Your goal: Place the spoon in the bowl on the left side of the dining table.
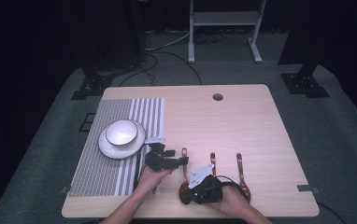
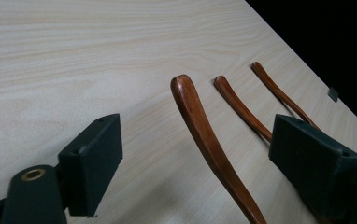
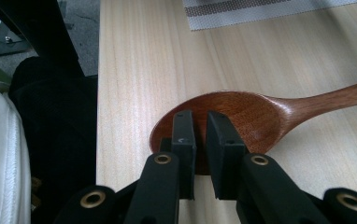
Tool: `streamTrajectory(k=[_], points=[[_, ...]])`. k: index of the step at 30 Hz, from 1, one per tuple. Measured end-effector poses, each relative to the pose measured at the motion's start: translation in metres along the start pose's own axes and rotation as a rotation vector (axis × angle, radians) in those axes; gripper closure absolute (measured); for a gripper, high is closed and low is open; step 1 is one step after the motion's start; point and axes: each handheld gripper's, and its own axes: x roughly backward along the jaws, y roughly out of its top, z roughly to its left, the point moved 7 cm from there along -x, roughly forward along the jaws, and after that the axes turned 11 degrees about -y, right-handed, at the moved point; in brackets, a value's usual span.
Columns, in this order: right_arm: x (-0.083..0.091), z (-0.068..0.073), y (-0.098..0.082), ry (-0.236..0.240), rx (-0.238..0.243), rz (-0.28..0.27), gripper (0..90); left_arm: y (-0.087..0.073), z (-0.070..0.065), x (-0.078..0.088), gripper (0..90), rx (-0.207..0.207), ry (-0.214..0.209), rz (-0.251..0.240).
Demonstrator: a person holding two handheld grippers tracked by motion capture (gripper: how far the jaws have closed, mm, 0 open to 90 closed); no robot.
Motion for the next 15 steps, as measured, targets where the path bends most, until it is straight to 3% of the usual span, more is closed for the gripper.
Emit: streamTrajectory(k=[6,11,15], points=[[0.0,0.0,0.0,0.003,0.0,-0.002,81.1,-0.001,0.003,-0.005,33.0,0.006,0.023,0.028],[0.0,0.0,0.0,-0.003,0.002,-0.004,81.1,-0.002,0.001,-0.012,45.4,0.015,-0.019,0.048],[0.0,0.0,0.0,-0.004,0.005,-0.008,81.1,0.0,-0.001,-0.015,61.7,0.014,-0.026,0.047]])
